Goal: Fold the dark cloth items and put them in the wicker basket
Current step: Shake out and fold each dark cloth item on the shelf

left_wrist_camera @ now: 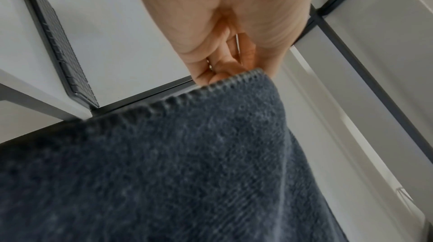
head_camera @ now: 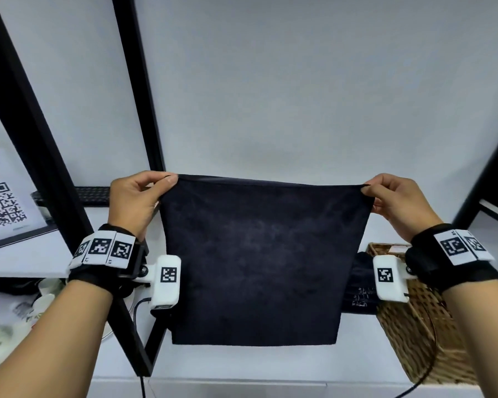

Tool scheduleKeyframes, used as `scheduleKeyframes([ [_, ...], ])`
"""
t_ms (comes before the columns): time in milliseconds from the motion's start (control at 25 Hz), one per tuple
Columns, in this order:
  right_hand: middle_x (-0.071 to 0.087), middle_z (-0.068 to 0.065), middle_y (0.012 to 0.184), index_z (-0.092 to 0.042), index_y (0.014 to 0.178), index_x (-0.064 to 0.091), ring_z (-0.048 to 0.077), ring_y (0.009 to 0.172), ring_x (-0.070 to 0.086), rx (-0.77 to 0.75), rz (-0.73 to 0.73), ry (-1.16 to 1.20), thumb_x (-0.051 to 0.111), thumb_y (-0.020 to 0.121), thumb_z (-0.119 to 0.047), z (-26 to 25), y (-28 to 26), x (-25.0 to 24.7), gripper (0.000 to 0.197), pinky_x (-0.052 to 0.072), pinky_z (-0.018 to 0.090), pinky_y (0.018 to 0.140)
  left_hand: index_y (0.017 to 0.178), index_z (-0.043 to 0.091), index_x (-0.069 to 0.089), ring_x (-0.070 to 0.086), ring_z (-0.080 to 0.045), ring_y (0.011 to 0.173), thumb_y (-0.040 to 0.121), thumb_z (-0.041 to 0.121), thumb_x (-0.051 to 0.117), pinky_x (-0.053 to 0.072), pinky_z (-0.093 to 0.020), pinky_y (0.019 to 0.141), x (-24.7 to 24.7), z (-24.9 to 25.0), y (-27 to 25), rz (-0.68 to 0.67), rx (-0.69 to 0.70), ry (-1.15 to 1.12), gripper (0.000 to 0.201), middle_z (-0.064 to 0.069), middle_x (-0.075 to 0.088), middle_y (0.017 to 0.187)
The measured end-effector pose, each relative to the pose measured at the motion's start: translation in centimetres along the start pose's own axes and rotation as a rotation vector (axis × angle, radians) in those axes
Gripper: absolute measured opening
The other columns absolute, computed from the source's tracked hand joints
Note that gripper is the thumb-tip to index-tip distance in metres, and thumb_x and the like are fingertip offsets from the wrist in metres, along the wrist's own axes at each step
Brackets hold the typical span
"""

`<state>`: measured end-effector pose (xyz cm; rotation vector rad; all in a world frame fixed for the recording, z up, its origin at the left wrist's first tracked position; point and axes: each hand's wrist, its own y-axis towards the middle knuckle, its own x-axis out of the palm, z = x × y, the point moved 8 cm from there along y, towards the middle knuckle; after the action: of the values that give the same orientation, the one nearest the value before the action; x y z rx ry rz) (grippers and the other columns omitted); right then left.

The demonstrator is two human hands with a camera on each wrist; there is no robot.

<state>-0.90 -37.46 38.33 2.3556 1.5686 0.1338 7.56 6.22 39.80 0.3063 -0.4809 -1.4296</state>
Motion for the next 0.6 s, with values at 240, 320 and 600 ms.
scheduleKeyframes([
  [240,0.066,0.003,0.080,-0.012,0.080,0.070,0.012,0.072,0.055,-0.025,0.007,-0.108,0.065,0.085,-0.007,0.9,0.4,-0.9,0.009,0.040,0.022,0.059,0.081,0.014,0.073,0.065,-0.011,0.069,0.077,0.012,0.077,0.052,-0.020,0.069,-0.2,-0.5,-0.1,-0.011,0.051,0.099,0.006,0.008,0.073,0.070],
  [320,0.066,-0.006,0.073,-0.015,0.080,0.071,0.005,0.066,0.053,-0.030,0.011,-0.182,0.066,0.085,-0.009,1.6,0.6,-1.0,0.009,0.040,0.017,0.058,0.082,0.015,0.074,0.065,-0.016,0.075,0.076,0.012,0.078,0.054,-0.026,0.076,-0.5,-1.9,0.2,-0.027,0.050,0.133,0.008,0.005,0.073,0.074],
  [600,0.059,0.004,0.076,-0.011,0.097,0.068,0.006,0.056,0.066,0.066,0.002,-0.288,0.061,0.089,-0.002,11.9,7.0,1.8,0.014,0.035,0.013,0.043,0.083,0.025,0.072,0.061,0.004,0.069,0.079,0.014,0.075,0.043,-0.002,0.070,2.3,-14.0,3.2,-0.223,-0.098,0.645,0.012,0.006,0.069,0.079],
])
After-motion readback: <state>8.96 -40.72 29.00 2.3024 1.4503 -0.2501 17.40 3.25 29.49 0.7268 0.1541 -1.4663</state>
